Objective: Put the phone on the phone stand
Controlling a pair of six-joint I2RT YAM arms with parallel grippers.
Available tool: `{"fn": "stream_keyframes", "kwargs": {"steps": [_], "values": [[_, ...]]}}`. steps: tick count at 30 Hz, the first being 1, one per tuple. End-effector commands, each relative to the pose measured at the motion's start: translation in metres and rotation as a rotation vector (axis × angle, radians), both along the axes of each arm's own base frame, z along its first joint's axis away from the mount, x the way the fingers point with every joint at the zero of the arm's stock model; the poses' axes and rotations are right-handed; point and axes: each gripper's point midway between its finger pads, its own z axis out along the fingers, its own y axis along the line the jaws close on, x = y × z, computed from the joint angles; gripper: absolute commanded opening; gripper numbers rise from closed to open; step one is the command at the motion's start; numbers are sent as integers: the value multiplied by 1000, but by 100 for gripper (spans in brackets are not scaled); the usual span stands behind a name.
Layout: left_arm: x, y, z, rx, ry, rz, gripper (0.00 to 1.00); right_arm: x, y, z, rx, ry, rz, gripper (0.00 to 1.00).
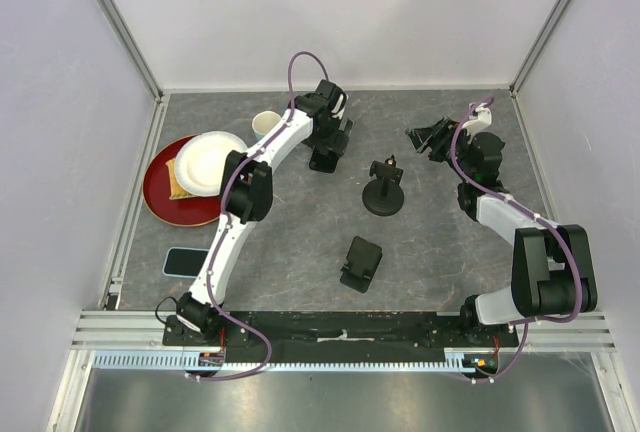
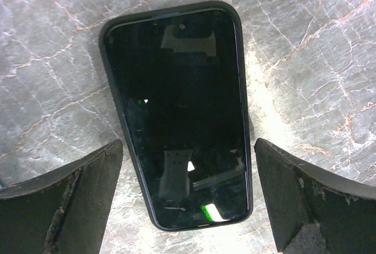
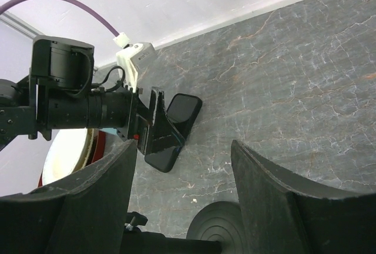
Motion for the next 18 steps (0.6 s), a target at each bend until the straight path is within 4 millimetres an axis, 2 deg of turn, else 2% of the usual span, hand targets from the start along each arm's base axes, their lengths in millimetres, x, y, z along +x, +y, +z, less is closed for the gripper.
{"fn": "stream_keyframes", "kwargs": {"steps": [1, 6, 11, 18], "values": [[-6, -14, -10, -61, 46, -56, 100, 1, 1, 9, 10, -47, 11, 72], [-5, -22, -13, -100, 51, -36, 100, 1, 1, 8, 11, -44, 11, 72], [6, -8, -23, 24, -15, 16, 96, 1, 1, 9, 13, -44, 11, 73], [1, -1, -36, 94, -1, 32, 91, 2, 0, 8, 11, -43, 10, 72]]}}
